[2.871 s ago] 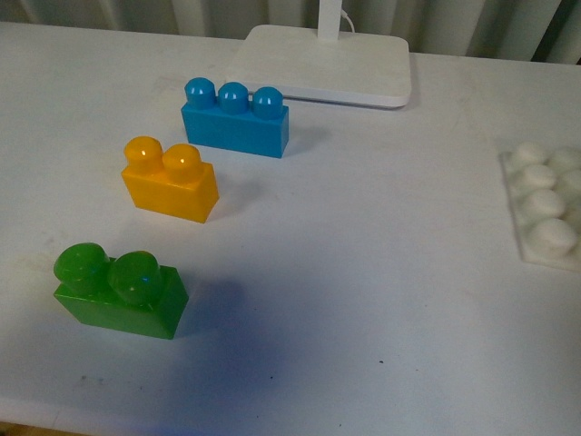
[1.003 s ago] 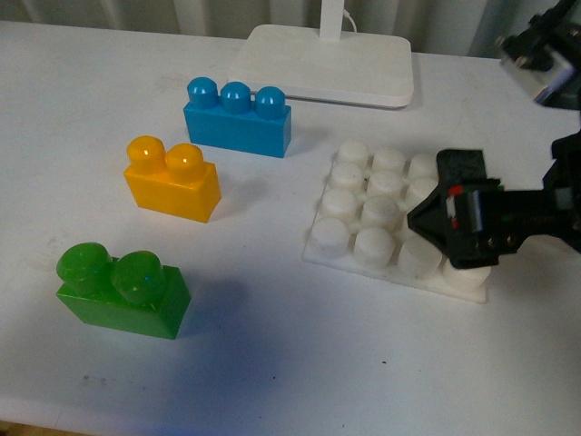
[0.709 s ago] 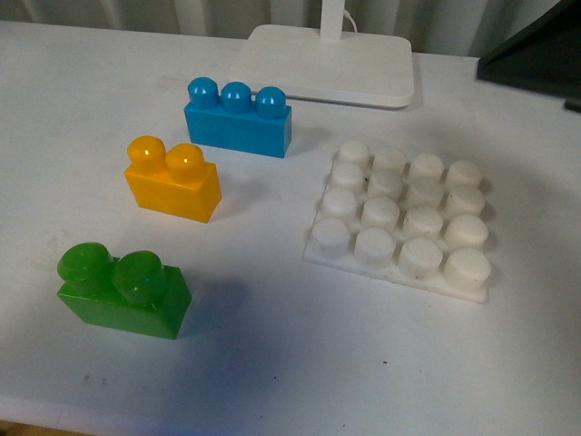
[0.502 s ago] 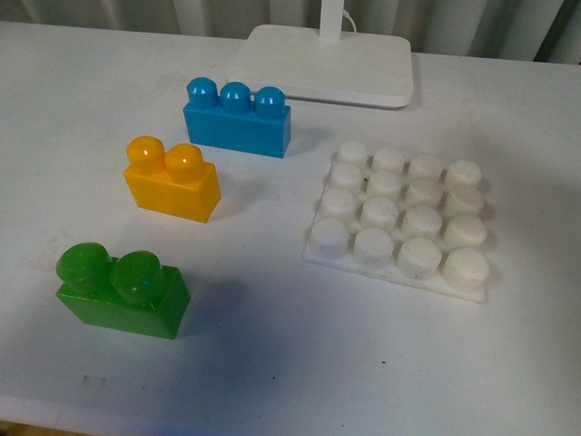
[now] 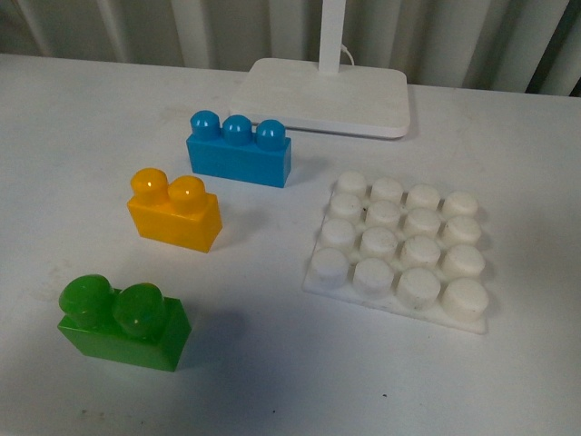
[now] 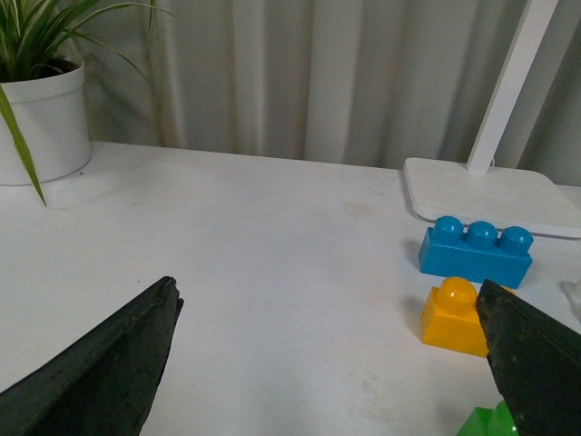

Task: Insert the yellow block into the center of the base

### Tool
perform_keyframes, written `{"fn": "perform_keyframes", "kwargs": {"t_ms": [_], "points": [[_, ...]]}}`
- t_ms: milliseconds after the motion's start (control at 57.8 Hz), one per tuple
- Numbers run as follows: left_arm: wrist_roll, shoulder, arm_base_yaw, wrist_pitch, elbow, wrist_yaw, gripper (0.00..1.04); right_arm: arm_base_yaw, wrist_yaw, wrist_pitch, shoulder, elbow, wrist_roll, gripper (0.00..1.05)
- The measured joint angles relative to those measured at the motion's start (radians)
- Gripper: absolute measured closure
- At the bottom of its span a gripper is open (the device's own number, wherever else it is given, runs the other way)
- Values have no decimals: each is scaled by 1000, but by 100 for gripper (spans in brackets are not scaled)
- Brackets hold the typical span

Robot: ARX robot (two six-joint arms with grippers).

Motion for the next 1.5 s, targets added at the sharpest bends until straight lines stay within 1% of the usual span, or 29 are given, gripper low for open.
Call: {"fn": "perform_keyframes", "kwargs": {"t_ms": [17, 35, 86, 104, 173, 190, 363, 865, 951, 1194, 1211, 1280, 1315, 1505], "points": [[0, 0, 0, 0, 0, 2, 6, 2, 19, 5, -10, -9, -8, 41], [0, 0, 0, 0, 0, 1, 6, 2, 25, 7, -14, -13, -10, 43], [0, 0, 0, 0, 0, 1, 6, 4, 42, 10, -41, -38, -24, 53], [0, 0, 0, 0, 0, 1, 6, 3, 42, 10, -45, -42, -26, 55], [0, 0, 0, 0, 0, 2, 6, 5, 42, 10, -71, -74, -35, 70], [0, 0, 0, 0, 0, 2, 6, 5, 42, 9, -75, -78, -35, 71], [0, 0, 0, 0, 0, 1, 6, 6, 42, -9, -148, -128, -46, 104], [0, 0, 0, 0, 0, 1, 6, 6, 42, -113, -321, -197, -46, 104], [0, 0, 0, 0, 0, 2, 6, 6, 42, -103, -348, -227, -46, 104], [0, 0, 0, 0, 0, 2, 6, 6, 42, -166, -417, -227, -46, 104], [0, 0, 0, 0, 0, 2, 6, 6, 42, -175, -425, -227, -46, 104], [0, 0, 0, 0, 0, 2, 6, 6, 42, -303, -518, -227, -46, 104], [0, 0, 0, 0, 0, 1, 6, 6, 42, -340, -562, -227, -46, 104], [0, 0, 0, 0, 0, 2, 6, 6, 42, -347, -590, -227, -46, 104]]}}
